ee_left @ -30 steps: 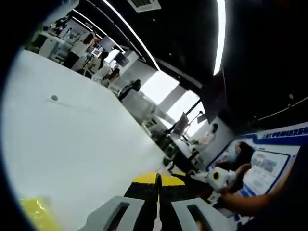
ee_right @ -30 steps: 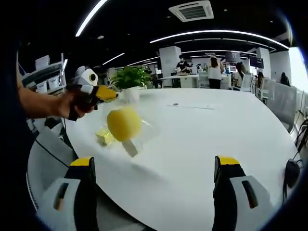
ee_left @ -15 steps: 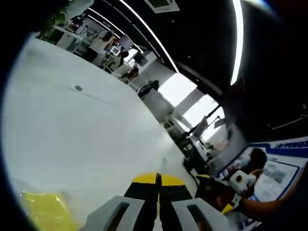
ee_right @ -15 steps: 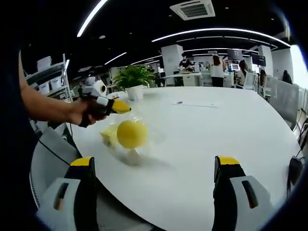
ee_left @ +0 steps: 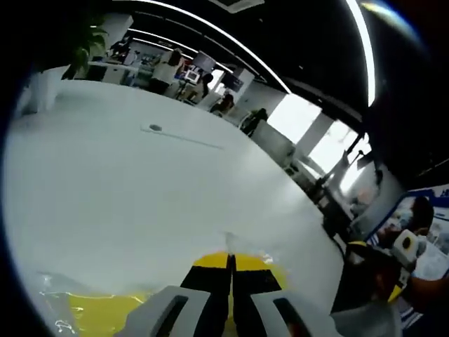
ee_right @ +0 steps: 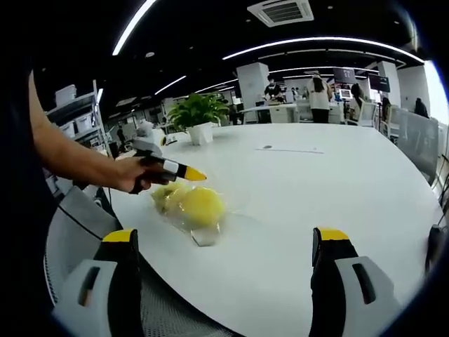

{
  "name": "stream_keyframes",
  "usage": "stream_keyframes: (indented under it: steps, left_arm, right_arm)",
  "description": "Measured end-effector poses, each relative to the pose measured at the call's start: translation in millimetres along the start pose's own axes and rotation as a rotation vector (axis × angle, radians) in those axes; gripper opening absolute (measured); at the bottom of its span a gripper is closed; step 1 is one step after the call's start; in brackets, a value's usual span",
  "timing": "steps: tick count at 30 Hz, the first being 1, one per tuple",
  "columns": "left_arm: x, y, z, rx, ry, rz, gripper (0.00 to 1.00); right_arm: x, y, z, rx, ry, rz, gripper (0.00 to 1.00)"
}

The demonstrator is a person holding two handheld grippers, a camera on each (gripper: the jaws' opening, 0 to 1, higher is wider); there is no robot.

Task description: Compare the silicone blocks by pressing each to a similar depth, holding the contact briefly, and releasing to observe deformation and rebound differences across the visible hardness samples.

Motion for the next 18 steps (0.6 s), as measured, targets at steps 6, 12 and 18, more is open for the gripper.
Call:
stream_keyframes:
  steps: [6, 12, 18]
  left_arm:
    - [-2.3, 8.9, -0.1, 0.047, 0.018, 0.001, 0.0]
    - [-7.3, 17.4, -0.8, 0.067, 0.006, 0.014, 0.0]
    - [-17.1, 23.7, 6.0, 0.102, 0.037, 0.034, 0.0]
  right_arm:
    - [-0.8, 2.6, 4.1, 0.006, -0.01, 0.012, 0.96]
    - [-3.2, -0.6, 4.1, 0.003, -0.019, 0.02, 0.96]
    - [-6.2, 0.2, 3.6, 0.006, -0.001, 0.018, 0.96]
Point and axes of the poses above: the point that each gripper's makers call its tool centre point, and the gripper's own axes: y roughly forward along the fingers, z roughly to its left, x roughly out of its top, the point moved 1 cm from there along -y, roughly backward along the fingers, and after that the axes turned 14 degrees about z, right-handed, at the moved point
